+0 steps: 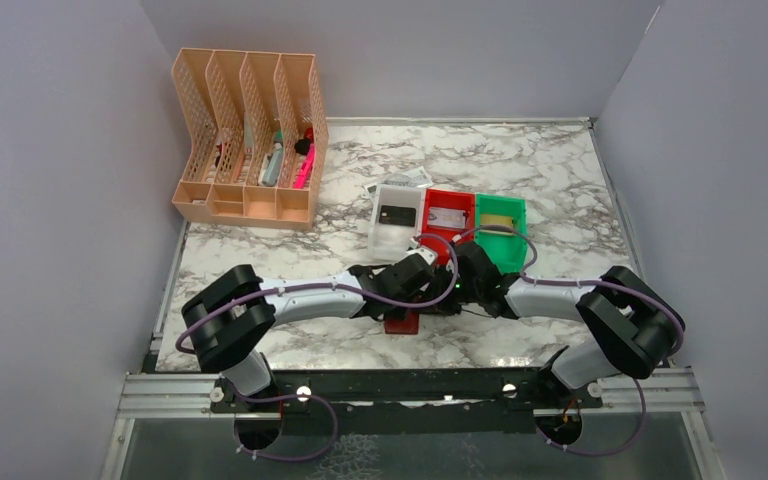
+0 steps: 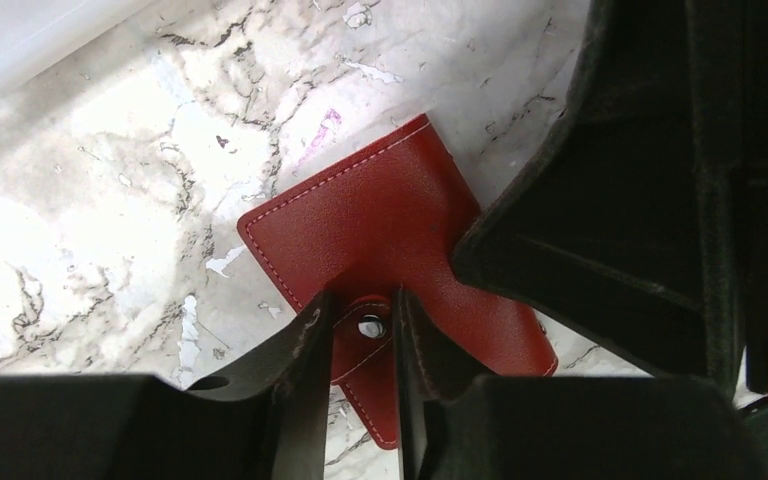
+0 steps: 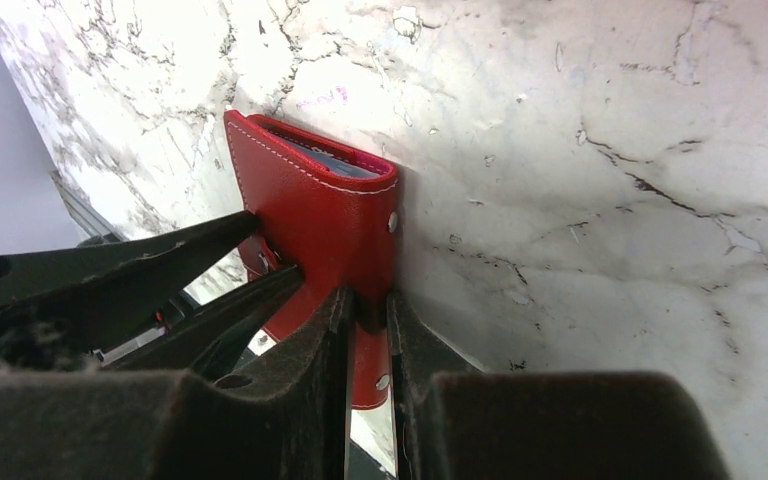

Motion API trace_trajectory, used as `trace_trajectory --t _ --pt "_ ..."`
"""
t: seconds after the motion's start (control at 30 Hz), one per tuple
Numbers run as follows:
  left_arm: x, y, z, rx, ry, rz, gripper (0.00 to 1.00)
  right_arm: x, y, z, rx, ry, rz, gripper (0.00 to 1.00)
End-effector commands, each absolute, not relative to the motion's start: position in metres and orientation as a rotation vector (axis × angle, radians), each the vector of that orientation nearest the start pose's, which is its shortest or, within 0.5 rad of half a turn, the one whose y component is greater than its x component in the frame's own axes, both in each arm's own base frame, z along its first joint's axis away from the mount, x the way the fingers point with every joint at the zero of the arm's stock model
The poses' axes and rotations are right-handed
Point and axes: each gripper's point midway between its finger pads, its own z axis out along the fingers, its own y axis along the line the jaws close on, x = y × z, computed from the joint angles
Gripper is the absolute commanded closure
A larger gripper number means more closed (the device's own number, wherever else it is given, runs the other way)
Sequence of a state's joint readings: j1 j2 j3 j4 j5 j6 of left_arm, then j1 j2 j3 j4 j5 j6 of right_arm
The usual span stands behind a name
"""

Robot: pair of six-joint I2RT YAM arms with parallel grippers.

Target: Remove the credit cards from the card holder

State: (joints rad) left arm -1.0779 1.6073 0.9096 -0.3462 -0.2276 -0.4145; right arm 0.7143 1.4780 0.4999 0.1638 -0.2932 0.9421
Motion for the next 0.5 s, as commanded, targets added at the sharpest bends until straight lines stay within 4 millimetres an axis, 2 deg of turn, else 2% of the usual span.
trace_trajectory --t 0.0,0.13,0.47 --pt "0.166 -0.265 -0.008 0.824 2.604 -0.098 0.79 0.191 0.266 0.017 0.17 2.644 0.969 0.8" --pt "0.173 -0.261 -0.001 0.778 2.575 -0.062 0.89 0.192 0.262 0.014 0.185 2.65 0.933 0.8" --pt "0.185 -0.251 0.017 0.65 2.515 -0.028 0.94 0.193 0.256 0.008 0.206 2.665 0.876 0.87"
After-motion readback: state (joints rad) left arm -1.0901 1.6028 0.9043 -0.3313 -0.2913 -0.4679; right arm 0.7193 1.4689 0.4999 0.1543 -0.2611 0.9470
